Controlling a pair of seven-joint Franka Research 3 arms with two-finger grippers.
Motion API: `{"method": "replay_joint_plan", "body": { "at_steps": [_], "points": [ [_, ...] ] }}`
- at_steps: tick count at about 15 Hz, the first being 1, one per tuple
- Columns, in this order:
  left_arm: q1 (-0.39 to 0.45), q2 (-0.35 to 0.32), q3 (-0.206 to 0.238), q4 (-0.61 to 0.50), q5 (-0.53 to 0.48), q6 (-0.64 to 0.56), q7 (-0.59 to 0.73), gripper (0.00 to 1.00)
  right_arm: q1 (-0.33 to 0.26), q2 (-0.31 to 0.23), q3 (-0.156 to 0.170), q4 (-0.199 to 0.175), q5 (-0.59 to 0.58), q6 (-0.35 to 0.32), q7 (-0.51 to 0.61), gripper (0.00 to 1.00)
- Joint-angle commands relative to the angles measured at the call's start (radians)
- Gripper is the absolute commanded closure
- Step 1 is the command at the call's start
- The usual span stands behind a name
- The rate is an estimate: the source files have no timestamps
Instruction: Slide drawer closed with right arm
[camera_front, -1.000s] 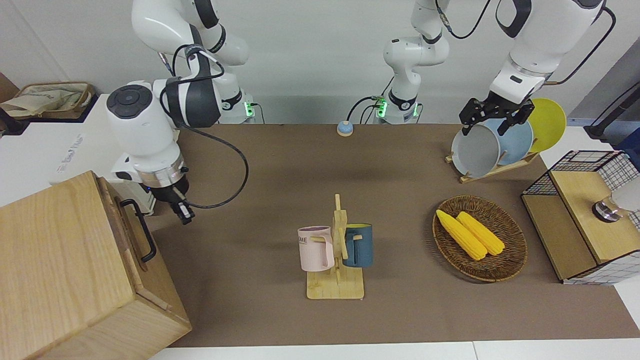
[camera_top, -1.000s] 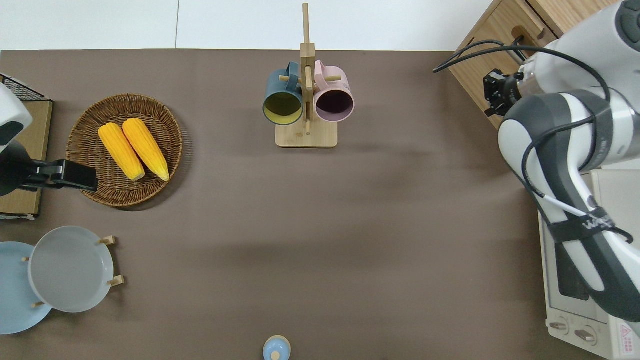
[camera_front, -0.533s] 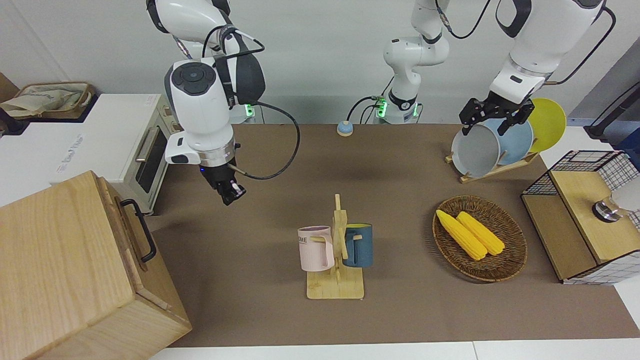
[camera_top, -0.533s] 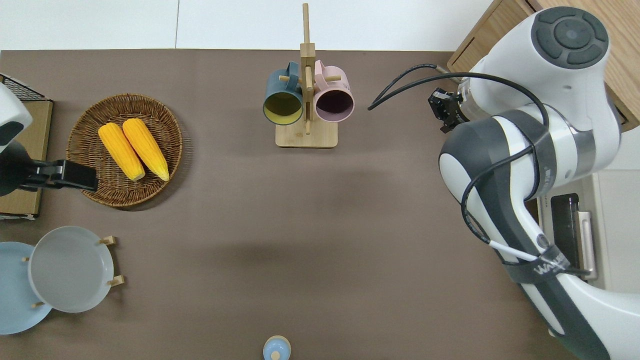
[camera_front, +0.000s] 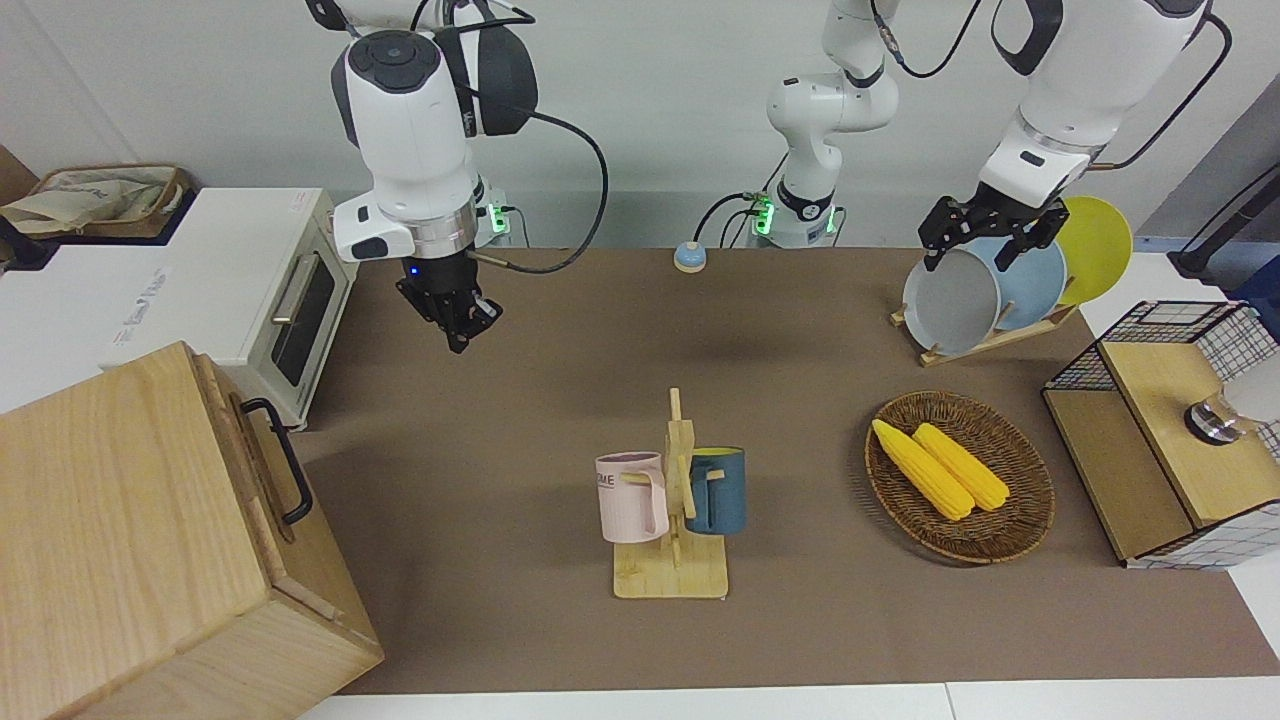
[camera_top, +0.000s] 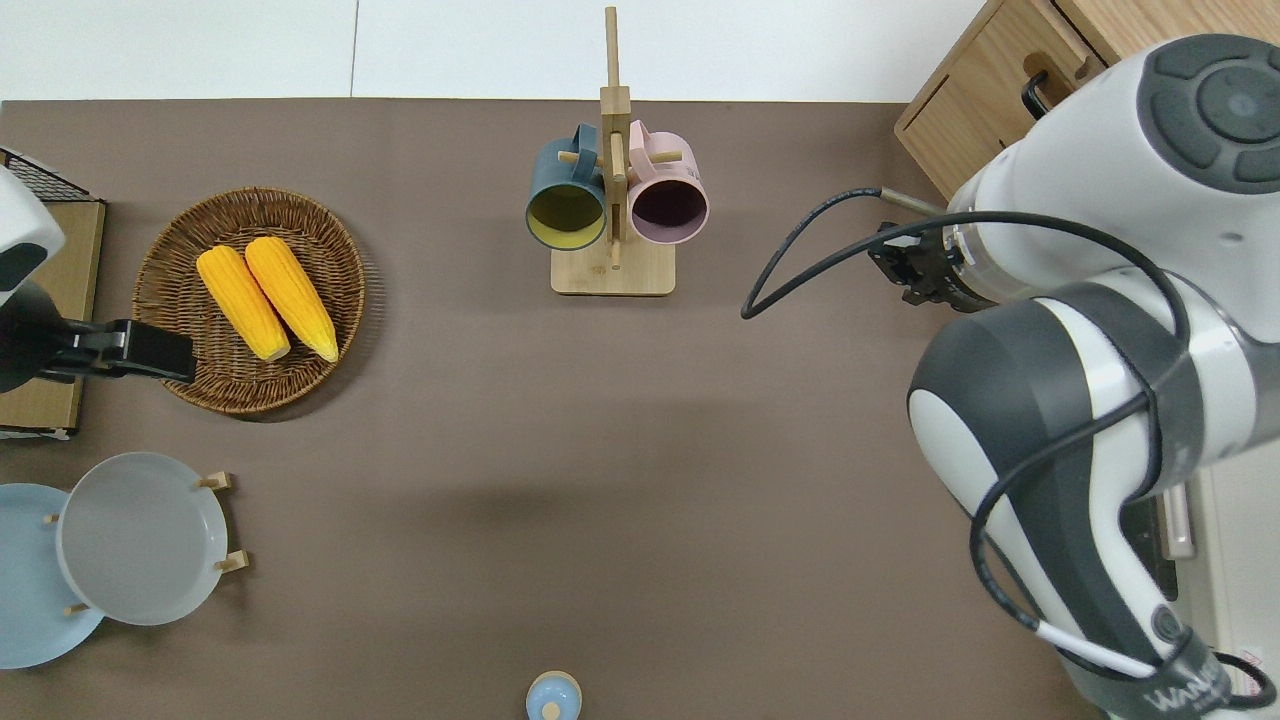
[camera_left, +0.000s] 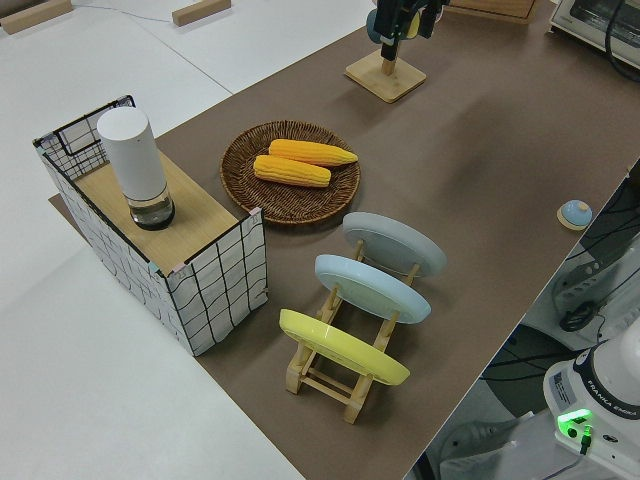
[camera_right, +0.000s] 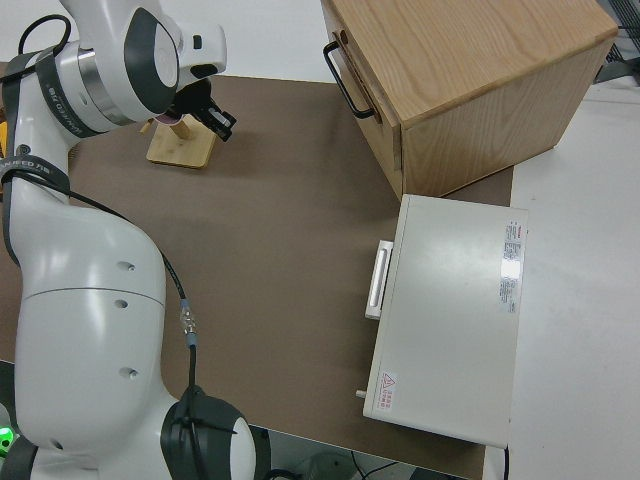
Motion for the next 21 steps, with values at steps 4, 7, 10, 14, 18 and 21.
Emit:
{"method": "replay_joint_plan", "body": {
  "at_steps": [4, 7, 10, 14, 18, 21],
  "points": [
    [0.005, 0.011, -0.007, 0.024, 0.017, -0.020, 0.010, 0.01, 0.060, -0.164, -0.142, -0.140, 0.054, -0.004, -0.311, 1.000],
    [0.005, 0.011, -0.007, 0.026, 0.017, -0.020, 0.010, 0.01, 0.057, -0.202, -0.176, -0.162, 0.054, -0.010, -0.444, 1.000],
    [0.005, 0.011, -0.007, 0.024, 0.017, -0.020, 0.010, 0.01, 0.051, -0.216, -0.194, -0.162, 0.057, -0.030, -0.541, 1.000],
    [0.005, 0.011, -0.007, 0.024, 0.017, -0.020, 0.010, 0.01, 0.023, -0.221, -0.225, -0.159, 0.158, -0.035, -0.673, 1.000],
    [0.005, 0.011, -0.007, 0.026, 0.017, -0.020, 0.010, 0.01, 0.003, -0.216, -0.225, -0.153, 0.182, -0.038, -0.711, 0.627],
    [0.005, 0.011, -0.007, 0.026, 0.017, -0.020, 0.010, 0.01, 0.000, -0.215, -0.225, -0.151, 0.182, -0.047, -0.710, 0.011]
  ]
}}
